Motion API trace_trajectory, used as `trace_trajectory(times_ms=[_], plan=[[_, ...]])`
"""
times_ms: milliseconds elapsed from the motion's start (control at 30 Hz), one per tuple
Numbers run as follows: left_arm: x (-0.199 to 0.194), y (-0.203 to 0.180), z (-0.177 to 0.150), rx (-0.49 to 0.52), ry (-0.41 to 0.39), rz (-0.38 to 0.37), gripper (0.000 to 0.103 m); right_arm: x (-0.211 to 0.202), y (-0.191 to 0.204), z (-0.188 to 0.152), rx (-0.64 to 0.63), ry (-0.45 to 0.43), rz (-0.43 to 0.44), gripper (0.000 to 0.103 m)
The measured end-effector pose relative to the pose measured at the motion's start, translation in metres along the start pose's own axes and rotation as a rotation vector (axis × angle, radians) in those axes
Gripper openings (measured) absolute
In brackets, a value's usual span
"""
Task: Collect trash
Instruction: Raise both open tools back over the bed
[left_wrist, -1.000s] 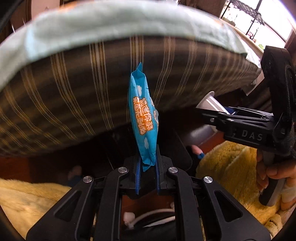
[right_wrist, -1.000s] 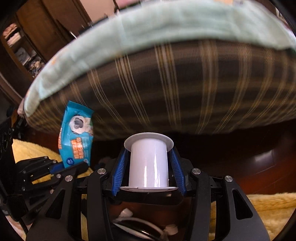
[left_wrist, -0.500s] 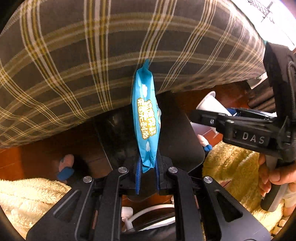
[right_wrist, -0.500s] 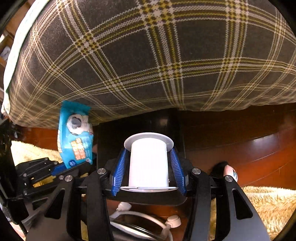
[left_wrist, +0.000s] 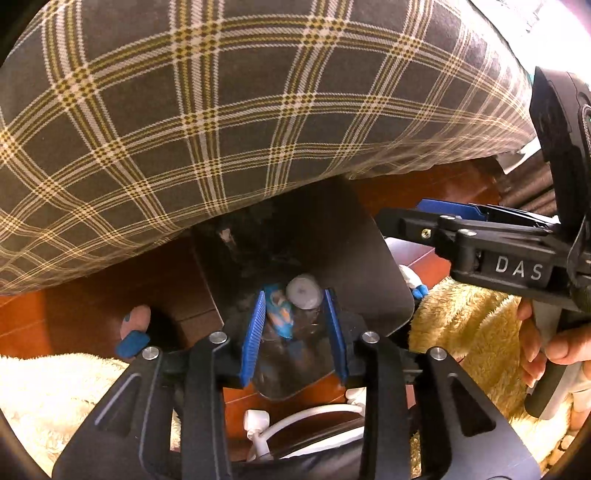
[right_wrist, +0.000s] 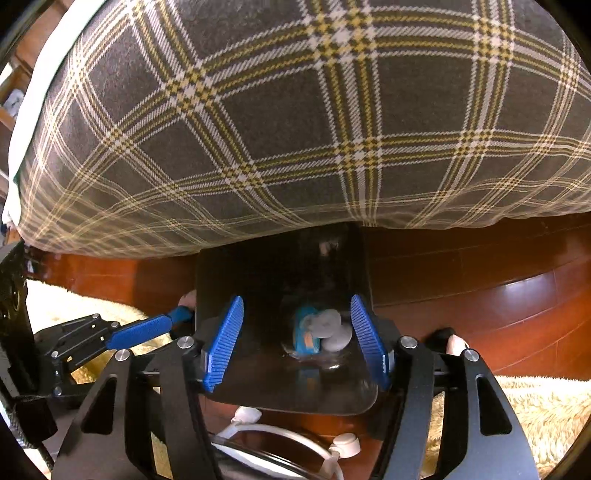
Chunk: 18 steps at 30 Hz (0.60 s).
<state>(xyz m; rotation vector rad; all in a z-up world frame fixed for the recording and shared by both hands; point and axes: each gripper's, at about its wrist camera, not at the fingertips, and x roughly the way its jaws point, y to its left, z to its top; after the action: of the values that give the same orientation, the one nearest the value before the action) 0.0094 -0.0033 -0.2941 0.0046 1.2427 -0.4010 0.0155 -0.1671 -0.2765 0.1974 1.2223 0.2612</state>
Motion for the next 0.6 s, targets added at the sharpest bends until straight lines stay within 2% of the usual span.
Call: trace_trajectory(times_ms=[100,200,233,367,467,600], plan=[[-0.01,0.0,0.0,0.006,-0.023,0.011,0.039,-0.012,-0.003,0.004,0.003,-0.026,0.003,0.062],[-0.029,-0.005,0.001,0.035,-0.082,0.032,0.052,-0.033,0.003,0.008,-0.02,-0.096,-0.008,0.062],[-0.035,-0.007,0.001,0.046,-0.105,0.041,0.059,-0.042,0.006,0.009,-0.03,-0.125,-0.008,0.063],[-0.071,-0.016,0.006,0.109,-0.228,0.113,0.076,-0.084,0.019,0.016,-0.097,-0.257,-0.034,0.075],[-0.1,-0.015,0.013,0.115,-0.308,0.149,0.084,-0.115,0.026,0.026,-0.127,-0.335,-0.047,0.081],[-0.135,-0.009,0.026,0.097,-0.37,0.178,0.093,-0.159,0.026,0.05,-0.118,-0.426,-0.019,0.083]])
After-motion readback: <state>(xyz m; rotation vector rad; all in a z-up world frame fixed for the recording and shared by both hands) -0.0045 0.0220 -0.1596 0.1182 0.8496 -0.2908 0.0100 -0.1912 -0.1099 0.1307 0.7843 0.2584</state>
